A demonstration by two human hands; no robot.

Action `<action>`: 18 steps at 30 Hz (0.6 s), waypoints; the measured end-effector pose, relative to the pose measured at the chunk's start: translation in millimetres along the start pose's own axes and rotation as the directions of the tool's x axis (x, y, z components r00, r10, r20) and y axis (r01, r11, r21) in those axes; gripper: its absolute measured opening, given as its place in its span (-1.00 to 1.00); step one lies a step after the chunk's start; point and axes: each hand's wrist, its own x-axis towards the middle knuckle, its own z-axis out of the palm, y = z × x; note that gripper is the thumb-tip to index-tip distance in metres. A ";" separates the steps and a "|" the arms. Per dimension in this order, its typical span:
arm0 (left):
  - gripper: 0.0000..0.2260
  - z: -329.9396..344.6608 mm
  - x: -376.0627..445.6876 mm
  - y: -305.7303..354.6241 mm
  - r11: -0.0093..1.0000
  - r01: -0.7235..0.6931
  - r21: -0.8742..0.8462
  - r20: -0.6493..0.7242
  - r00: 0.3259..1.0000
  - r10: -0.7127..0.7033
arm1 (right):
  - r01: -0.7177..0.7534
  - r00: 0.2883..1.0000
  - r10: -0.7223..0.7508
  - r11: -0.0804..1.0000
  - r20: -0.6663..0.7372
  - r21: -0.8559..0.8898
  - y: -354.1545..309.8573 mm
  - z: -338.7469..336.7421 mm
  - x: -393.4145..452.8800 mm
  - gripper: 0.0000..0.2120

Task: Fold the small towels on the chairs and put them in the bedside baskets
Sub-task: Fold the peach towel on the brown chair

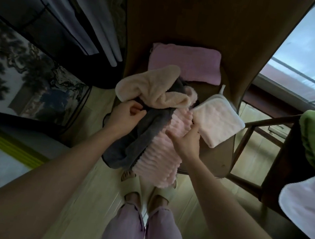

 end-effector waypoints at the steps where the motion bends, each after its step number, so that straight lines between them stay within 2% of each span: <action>1: -0.71 2.9 -2.9 -3.9 1.000 -0.023 0.013 0.022 0.999 0.023 | -0.048 0.999 0.048 0.999 0.007 0.004 3.2 5.6 -0.1 -0.18; 2: -0.65 5.6 -5.9 -7.7 0.998 -0.059 0.019 0.050 0.997 0.058 | -0.082 0.997 0.081 0.996 0.006 0.021 4.9 9.3 0.5 -0.27; 4: -0.42 11.2 -13.0 -14.1 0.986 -0.162 0.046 0.105 0.982 0.157 | -0.084 0.997 0.083 0.992 0.008 0.090 5.6 13.4 3.4 -0.59; 6: -0.20 15.5 -17.2 -18.7 0.971 -0.218 0.099 0.125 0.971 0.206 | 0.038 0.999 -0.042 0.994 0.031 0.099 4.7 12.2 2.9 -0.85; 9: -0.11 19.1 -13.0 -16.6 0.979 -0.198 0.049 0.081 0.978 0.194 | 0.196 0.977 -0.207 0.964 0.043 0.180 0.8 0.6 -4.1 -0.86; 12: -0.23 20.7 0.0 -8.0 0.977 -0.213 0.013 0.136 0.968 0.209 | 0.253 0.959 -0.279 0.924 0.054 0.286 -8.6 -18.2 -16.1 -0.74; 14: -0.43 22.2 6.9 -1.5 0.962 -0.259 0.083 0.141 0.959 0.246 | 0.259 0.954 -0.293 0.911 0.061 0.320 -13.8 -32.6 -21.0 -0.79; 18: -0.68 22.5 12.3 19.1 0.975 -0.215 0.050 -0.028 0.976 0.217 | 0.272 0.946 -0.321 0.866 0.048 0.420 -29.9 -66.7 -33.8 -0.79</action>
